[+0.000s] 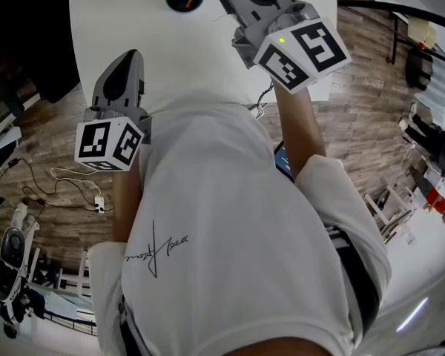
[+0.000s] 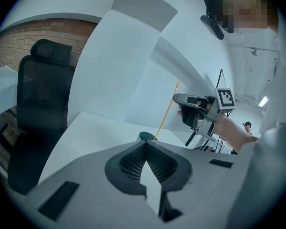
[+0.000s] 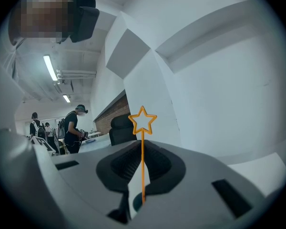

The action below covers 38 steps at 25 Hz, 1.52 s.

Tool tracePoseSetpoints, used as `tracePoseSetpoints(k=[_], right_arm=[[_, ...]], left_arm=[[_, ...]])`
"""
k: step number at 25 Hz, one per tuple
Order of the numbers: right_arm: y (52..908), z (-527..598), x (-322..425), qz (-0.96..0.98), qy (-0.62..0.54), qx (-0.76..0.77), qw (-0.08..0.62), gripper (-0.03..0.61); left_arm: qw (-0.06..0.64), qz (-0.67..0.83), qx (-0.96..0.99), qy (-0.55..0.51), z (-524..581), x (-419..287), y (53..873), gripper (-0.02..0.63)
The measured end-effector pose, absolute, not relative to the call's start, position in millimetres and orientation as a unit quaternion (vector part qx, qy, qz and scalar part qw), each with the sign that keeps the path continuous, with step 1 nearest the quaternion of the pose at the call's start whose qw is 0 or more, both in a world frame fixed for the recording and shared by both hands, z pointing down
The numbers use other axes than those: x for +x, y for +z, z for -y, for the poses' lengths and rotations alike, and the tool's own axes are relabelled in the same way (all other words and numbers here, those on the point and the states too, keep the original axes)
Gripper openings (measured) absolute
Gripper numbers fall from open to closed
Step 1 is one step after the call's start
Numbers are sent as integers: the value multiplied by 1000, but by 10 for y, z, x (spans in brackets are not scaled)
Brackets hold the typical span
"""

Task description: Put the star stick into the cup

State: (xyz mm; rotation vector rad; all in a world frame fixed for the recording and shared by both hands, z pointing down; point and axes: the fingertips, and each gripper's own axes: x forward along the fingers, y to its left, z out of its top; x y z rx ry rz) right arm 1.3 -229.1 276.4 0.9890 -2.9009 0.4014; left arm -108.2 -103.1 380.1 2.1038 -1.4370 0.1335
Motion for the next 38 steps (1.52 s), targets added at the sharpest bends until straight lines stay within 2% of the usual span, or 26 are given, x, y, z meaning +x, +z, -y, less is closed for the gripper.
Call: tracePoseSetpoints(k=[23,38], right_arm=[[3188,2407,-68,930,153,332,51,21],[3441,2435,-119,926,141,340,82,21]], left_arm=[[326,531,781,34,1070,-1150,3921,8],[318,526,787,64,1075,-1118,3987,8]])
